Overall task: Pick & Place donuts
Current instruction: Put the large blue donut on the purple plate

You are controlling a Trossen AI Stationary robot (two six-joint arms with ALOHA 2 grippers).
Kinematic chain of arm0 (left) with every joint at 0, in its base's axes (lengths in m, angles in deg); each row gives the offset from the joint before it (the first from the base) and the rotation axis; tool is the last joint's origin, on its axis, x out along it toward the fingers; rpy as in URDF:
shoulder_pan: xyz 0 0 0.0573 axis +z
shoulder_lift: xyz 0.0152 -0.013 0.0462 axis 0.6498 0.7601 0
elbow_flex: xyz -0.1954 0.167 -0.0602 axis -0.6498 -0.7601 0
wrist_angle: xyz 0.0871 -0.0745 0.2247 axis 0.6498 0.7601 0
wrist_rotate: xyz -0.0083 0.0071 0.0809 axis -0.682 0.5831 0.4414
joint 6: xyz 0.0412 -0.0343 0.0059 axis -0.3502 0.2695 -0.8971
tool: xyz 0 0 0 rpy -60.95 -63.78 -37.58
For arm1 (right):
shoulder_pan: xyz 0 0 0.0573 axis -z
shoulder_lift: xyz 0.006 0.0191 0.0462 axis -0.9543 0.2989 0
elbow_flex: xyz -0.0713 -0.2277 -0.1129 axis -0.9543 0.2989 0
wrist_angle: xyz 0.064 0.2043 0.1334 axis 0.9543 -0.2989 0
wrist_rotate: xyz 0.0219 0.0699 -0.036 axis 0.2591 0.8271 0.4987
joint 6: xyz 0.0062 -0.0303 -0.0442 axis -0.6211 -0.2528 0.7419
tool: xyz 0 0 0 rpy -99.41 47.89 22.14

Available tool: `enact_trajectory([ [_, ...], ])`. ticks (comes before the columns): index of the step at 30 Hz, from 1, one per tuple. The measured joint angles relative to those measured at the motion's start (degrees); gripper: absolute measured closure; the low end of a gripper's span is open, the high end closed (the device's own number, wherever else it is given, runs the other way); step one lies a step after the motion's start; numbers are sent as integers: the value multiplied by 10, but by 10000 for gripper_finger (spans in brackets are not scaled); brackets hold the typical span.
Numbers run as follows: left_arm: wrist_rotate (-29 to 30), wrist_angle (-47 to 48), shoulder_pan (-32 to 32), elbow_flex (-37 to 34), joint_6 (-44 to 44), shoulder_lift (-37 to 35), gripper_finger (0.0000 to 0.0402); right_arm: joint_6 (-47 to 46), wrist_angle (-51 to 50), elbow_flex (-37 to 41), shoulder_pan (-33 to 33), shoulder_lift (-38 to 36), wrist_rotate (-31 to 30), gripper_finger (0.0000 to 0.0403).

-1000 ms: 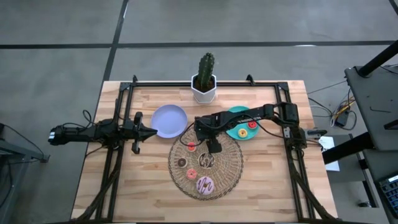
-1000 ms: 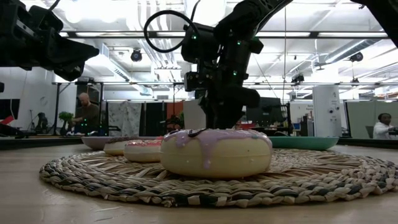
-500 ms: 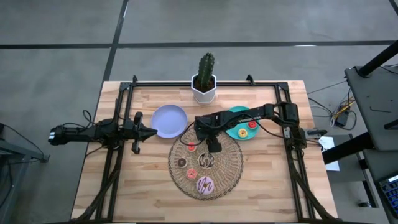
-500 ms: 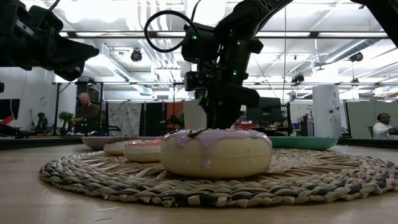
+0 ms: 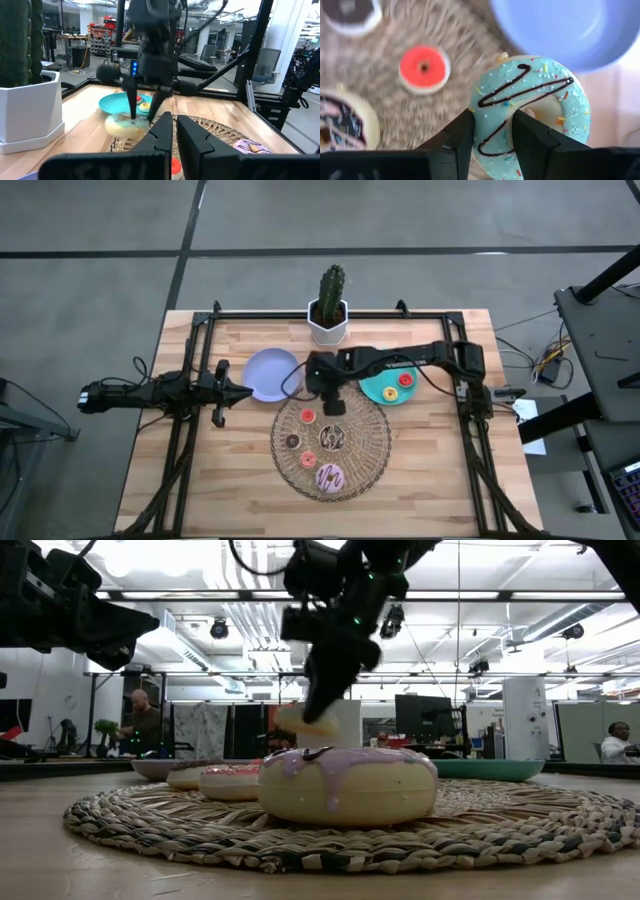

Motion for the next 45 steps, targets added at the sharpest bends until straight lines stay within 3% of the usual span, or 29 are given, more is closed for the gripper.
enact_trajectory([
  [21,0,0,0,0,0,0,402,56,-9,-117,41,26,1,291],
  [36,0,0,0,0,0,0,402,47,-70,-308,43,172,1,292],
  [45,0,0,0,0,0,0,402,48,-68,-344,49,220,1,289],
])
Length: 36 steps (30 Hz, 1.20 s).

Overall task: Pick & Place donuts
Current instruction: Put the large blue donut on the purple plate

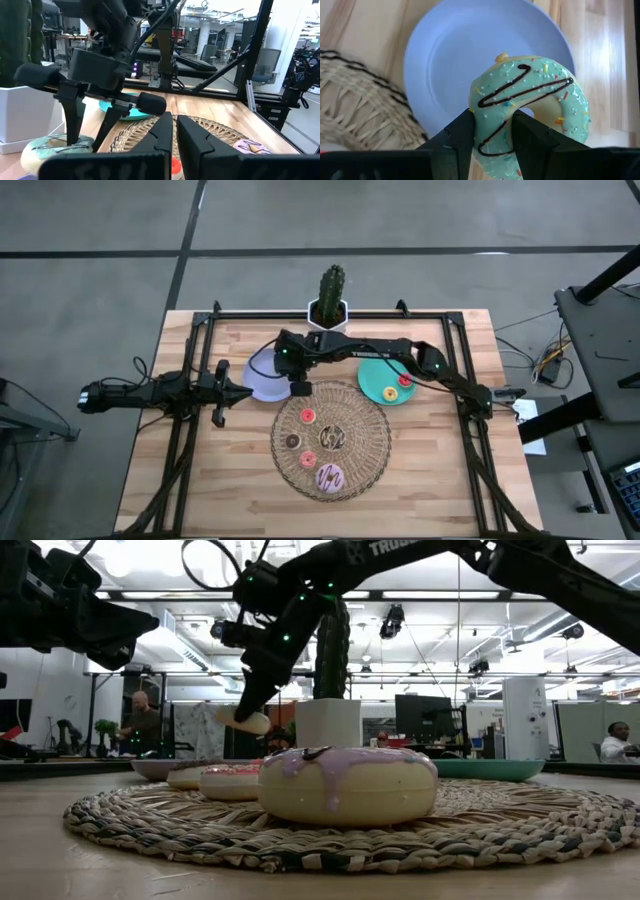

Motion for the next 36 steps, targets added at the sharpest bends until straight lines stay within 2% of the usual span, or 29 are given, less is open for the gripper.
enact_trajectory([
  [17,0,0,0,0,0,3,402,1,34,7,0,37,0,294],
  [36,0,0,0,0,0,3,402,1,77,38,1,37,2,296],
])
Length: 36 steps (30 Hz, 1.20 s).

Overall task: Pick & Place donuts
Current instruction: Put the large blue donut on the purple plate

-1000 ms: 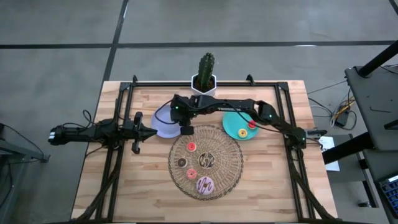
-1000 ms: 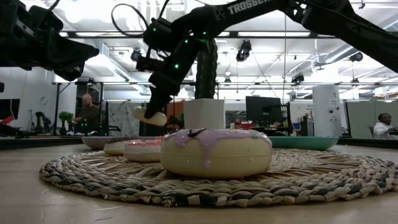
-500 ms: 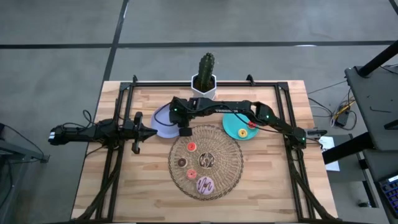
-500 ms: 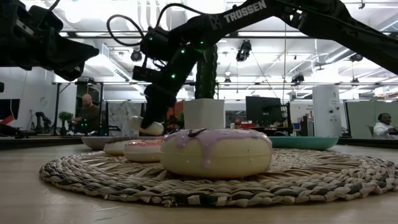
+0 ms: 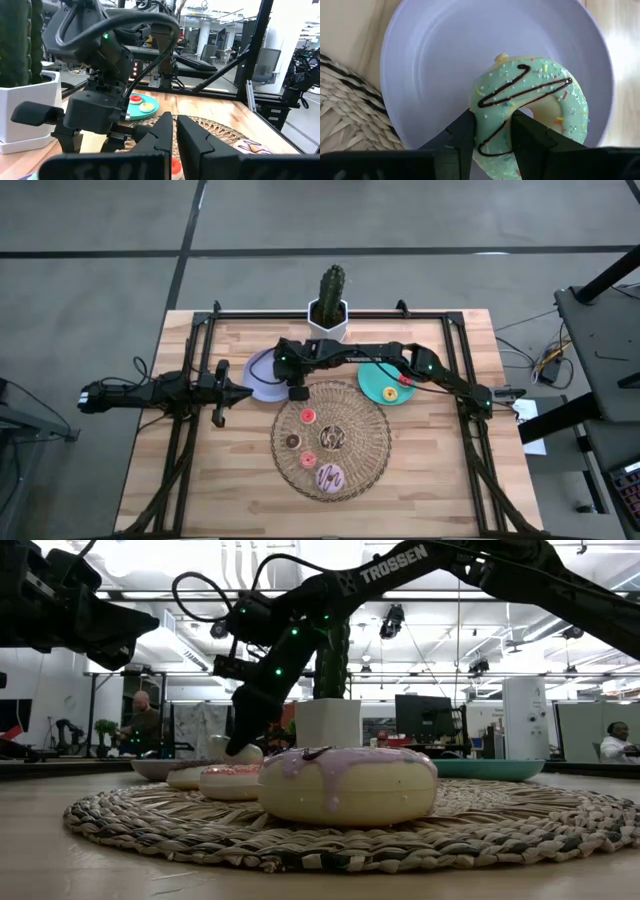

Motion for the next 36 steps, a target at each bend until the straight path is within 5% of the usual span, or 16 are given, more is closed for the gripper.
enact_trajectory([
  [12,0,0,0,0,0,0,402,0,3,5,0,0,0,302],
  [36,0,0,0,0,0,0,402,-4,0,5,0,0,5,228],
])
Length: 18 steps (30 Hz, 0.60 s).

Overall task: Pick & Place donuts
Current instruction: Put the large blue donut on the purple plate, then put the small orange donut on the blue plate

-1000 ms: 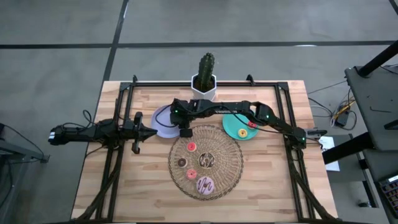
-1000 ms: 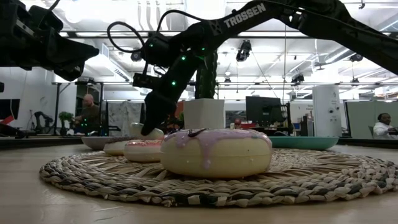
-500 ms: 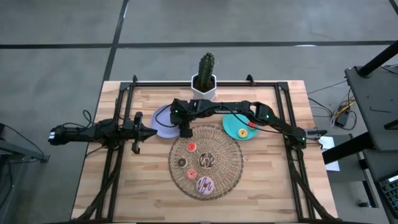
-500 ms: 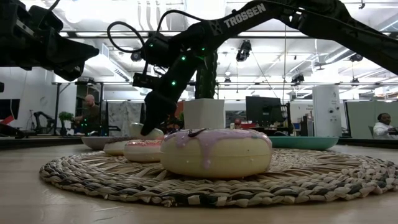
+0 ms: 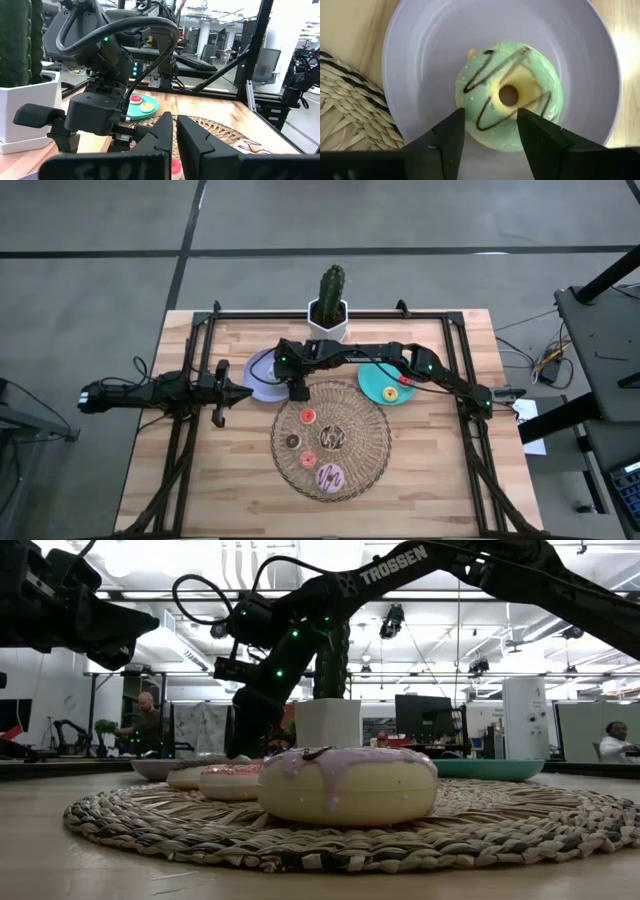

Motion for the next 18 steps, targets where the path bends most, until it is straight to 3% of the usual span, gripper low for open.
enact_trajectory([
  [11,0,0,0,0,0,0,402,0,-10,0,0,-4,-1,228],
  [18,0,0,0,0,0,0,402,0,-13,0,1,-44,-4,231],
])
